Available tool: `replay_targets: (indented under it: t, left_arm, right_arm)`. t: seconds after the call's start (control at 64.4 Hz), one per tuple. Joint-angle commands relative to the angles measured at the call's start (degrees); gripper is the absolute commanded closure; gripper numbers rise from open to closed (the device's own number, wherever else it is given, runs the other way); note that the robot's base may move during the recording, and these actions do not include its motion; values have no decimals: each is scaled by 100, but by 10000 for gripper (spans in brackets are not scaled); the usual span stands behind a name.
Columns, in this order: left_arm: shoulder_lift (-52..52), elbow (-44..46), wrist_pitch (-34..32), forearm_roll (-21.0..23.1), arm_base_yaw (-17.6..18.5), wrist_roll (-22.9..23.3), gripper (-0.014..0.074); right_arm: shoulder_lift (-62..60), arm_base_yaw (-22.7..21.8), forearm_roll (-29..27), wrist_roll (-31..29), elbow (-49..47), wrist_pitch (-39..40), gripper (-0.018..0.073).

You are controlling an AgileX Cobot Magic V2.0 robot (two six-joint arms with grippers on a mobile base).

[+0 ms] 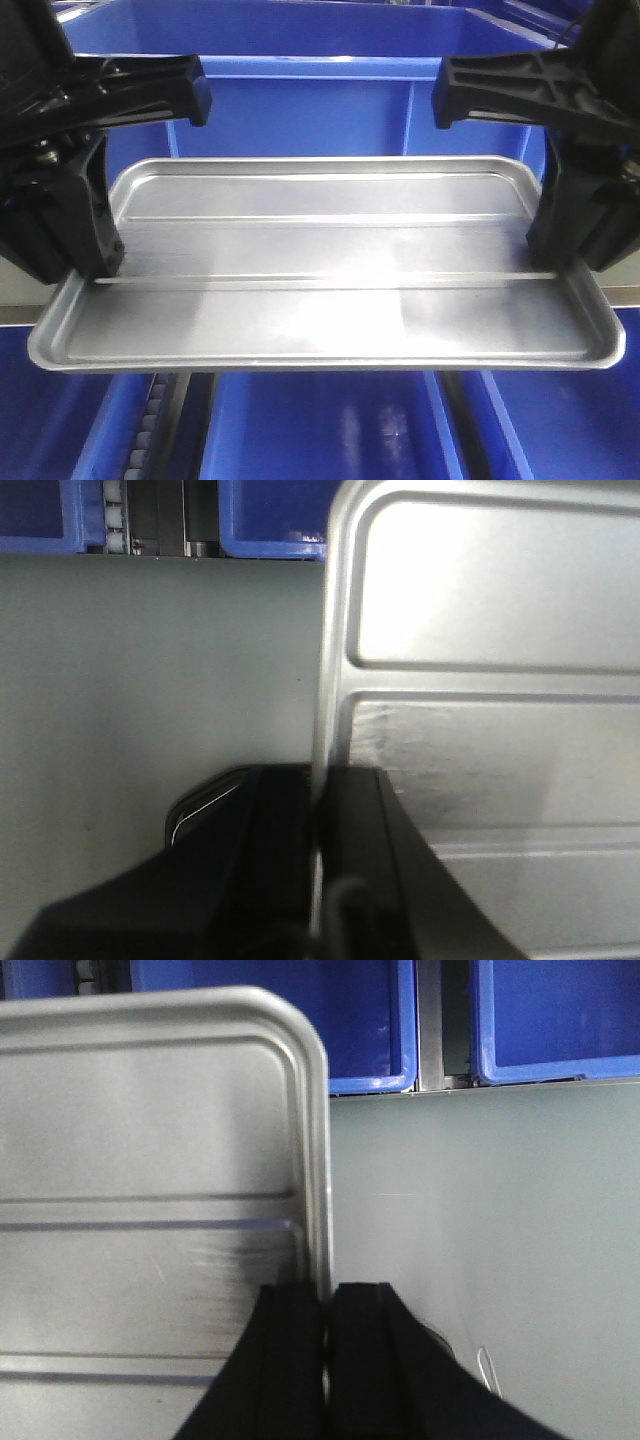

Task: Grab silver tray and place in blue box
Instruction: 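Carry the tray over the blue crates on the rack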

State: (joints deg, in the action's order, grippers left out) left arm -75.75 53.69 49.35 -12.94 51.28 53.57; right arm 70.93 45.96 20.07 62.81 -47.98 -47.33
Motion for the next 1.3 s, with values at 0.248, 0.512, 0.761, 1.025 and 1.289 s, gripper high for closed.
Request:
replay_targets:
  t: [0.248,0.512,0.761,1.025,1.289]
  left_arm:
    - [176,150,-24,-130,39,49,602]
    - [176,150,-24,-130,39,49,602]
    - [176,150,-24,-130,39,49,602]
    - [176,150,-83,-130,39,49,602]
    - [176,405,-72,-130,-129,-167,602]
  right_arm:
    - [-155,-10,262,-1,-132,66,507]
    - [-155,-10,262,-1,-132,66,507]
    - [-155,-10,262,-1,-132,66,507]
    - [-155,-10,262,-1,-132,106,507]
    - [-155,-10,262,-243,-392,202,507]
